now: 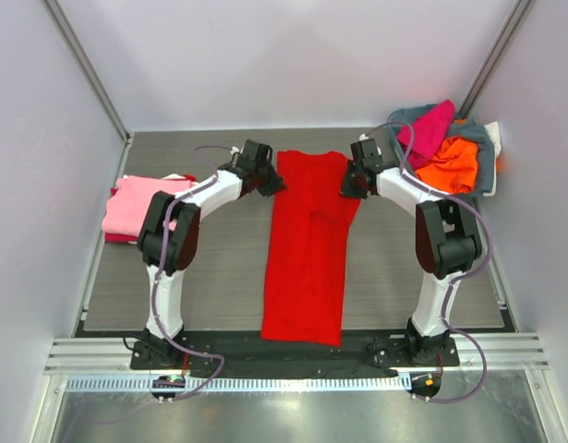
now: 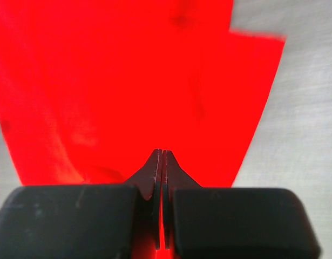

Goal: Fold and stack the t-shirts
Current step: Fold the tshirt

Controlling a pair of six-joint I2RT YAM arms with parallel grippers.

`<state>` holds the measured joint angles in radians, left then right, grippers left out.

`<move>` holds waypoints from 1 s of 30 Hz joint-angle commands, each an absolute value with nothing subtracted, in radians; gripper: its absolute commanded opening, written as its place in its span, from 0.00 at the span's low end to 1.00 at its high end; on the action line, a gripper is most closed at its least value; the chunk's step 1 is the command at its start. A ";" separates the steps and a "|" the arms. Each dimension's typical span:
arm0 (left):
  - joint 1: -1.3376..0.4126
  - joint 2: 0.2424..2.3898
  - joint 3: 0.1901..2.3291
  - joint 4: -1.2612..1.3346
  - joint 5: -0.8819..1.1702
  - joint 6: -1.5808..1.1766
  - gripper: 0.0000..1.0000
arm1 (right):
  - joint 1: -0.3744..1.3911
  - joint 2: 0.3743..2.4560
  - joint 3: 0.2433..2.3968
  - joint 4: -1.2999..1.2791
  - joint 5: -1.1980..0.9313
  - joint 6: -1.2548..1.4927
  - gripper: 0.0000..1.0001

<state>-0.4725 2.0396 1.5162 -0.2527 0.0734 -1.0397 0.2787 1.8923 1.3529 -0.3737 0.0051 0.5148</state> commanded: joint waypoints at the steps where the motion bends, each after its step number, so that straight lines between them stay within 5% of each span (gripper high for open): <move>1: -0.443 2.138 1.670 -0.199 0.146 -1.042 0.00 | 0.252 1.951 1.460 -0.353 0.046 0.538 0.01; 27: -0.268 2.770 2.384 -0.282 0.204 -1.200 0.00 | 0.179 2.522 2.172 -0.506 -0.047 0.558 0.01; 30: -0.261 2.770 2.427 -0.261 0.229 -1.175 0.01 | 0.166 2.551 2.273 -0.534 -0.095 0.561 0.11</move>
<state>-0.2768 2.7514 2.3901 -0.2428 0.2230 -1.1973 0.1806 2.5359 2.1921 -0.4656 -0.0521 0.5575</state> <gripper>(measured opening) 0.003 0.088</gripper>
